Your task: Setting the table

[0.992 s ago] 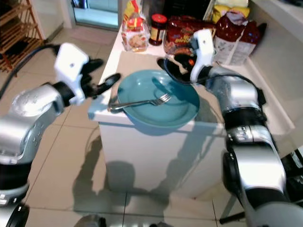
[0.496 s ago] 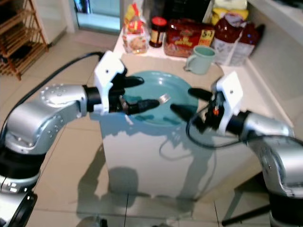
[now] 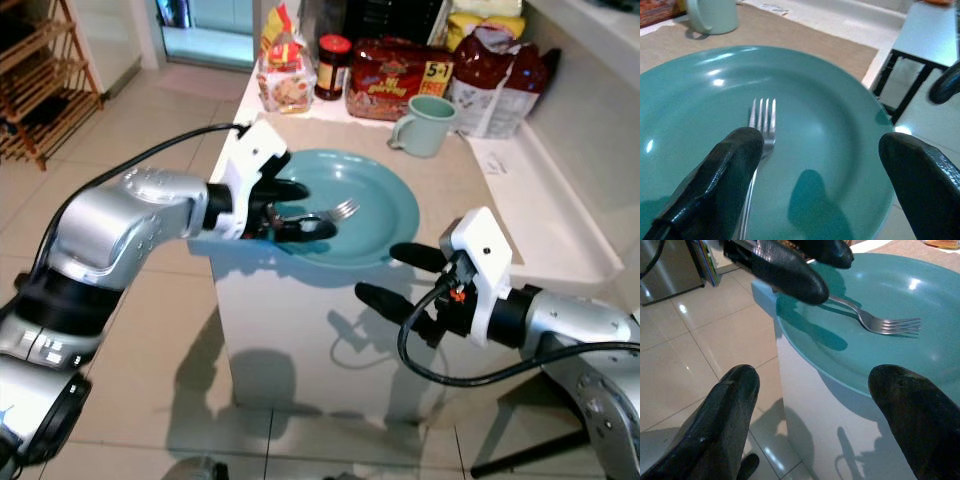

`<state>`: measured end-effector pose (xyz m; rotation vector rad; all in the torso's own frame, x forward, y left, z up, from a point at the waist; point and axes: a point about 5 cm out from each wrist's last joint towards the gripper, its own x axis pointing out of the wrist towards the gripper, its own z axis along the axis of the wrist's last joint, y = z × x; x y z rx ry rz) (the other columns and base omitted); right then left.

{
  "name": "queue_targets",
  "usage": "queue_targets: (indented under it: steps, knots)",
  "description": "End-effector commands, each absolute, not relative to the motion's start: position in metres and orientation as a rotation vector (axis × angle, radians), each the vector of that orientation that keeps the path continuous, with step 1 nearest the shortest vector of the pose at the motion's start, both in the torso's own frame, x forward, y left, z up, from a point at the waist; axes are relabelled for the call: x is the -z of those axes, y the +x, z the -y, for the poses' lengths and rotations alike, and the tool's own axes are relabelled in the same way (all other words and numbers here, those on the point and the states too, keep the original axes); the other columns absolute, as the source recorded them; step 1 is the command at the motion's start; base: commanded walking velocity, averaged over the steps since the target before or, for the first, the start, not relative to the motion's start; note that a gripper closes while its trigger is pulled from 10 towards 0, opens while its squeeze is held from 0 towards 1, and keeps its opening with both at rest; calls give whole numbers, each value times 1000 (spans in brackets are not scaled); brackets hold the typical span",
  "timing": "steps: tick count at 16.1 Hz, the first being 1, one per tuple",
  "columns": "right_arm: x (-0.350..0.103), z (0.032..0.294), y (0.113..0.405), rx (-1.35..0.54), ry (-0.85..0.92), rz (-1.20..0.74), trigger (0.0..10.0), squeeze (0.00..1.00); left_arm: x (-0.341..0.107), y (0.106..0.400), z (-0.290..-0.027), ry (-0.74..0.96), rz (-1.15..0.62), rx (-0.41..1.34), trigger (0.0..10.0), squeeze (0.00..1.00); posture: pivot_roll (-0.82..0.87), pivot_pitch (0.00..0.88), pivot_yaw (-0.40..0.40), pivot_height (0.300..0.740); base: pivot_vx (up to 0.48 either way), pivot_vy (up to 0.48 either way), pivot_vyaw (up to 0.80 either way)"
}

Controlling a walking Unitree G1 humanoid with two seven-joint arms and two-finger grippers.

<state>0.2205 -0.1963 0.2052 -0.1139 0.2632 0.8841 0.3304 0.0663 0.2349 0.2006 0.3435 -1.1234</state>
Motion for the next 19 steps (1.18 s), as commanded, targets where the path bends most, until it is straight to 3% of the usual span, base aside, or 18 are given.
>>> queue_targets:
  steps: [1, 6, 16, 17, 18, 19]
  knots:
    - [-210, 196, 218, -882, -136, -261, 10000, 0, -236, 332, -61, 220, -365, 1157, 10000, 0, 32, 28, -92, 740, 0, 0, 0]
    - [-208, 196, 220, -862, -152, -280, 10000, 0, -215, 340, -56, 396, -439, 1136, 10000, 0, 25, 26, -88, 740, 0, 0, 0]
    - [-205, 196, 215, -890, -149, -317, 10000, 0, -209, 354, -56, 405, -463, 1098, 10000, 0, 22, 26, -81, 740, 0, 0, 0]
    - [-205, 196, 215, -889, -148, -317, 10000, 0, -209, 354, -56, 402, -466, 1099, 2549, 0, 20, 27, -80, 740, 0, 0, 0]
    - [-205, 197, 215, -888, -149, -319, 10000, 0, -209, 355, -56, 396, -467, 1097, 0, 0, 20, 27, -80, 740, 0, 0, 0]
    - [-205, 197, 214, -886, -149, -321, 10000, 0, -208, 355, -56, 395, -470, 1099, 0, 0, 20, 27, -81, 740, 0, 0, 0]
